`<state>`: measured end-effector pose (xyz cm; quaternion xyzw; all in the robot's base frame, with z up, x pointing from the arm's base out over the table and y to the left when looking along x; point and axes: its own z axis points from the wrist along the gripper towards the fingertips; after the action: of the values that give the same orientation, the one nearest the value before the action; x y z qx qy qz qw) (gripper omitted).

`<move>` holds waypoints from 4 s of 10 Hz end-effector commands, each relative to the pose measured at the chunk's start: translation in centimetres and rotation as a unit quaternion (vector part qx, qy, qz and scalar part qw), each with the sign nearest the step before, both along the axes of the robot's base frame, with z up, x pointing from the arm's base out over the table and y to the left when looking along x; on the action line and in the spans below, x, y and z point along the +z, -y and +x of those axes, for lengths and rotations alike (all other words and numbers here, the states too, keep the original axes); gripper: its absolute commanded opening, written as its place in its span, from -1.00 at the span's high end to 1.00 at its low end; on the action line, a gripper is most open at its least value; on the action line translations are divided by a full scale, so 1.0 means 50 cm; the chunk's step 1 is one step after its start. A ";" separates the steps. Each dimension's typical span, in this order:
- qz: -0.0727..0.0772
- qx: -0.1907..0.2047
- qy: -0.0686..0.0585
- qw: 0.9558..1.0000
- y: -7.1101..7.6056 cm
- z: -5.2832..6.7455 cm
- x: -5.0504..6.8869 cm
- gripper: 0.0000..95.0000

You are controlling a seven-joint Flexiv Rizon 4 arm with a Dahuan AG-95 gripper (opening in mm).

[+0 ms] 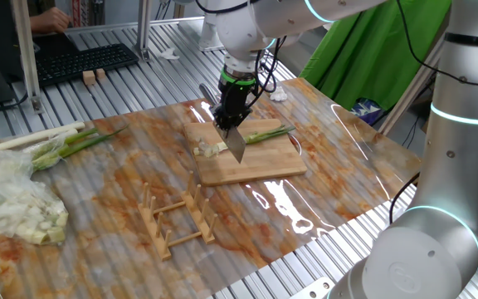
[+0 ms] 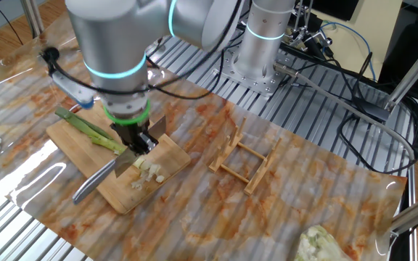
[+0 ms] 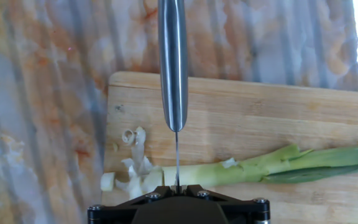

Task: Chop the scallions

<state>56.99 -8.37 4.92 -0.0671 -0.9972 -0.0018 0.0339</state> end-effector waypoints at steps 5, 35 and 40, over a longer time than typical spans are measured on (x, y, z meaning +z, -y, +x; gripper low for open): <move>0.008 -0.002 0.008 1.000 -0.004 0.010 -0.061 1.00; 0.005 0.022 0.008 1.000 0.016 0.030 -0.086 1.00; 0.004 0.011 -0.004 1.000 0.011 0.022 -0.055 1.00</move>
<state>59.13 -9.24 3.54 -0.0366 -0.9988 -0.0033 0.0328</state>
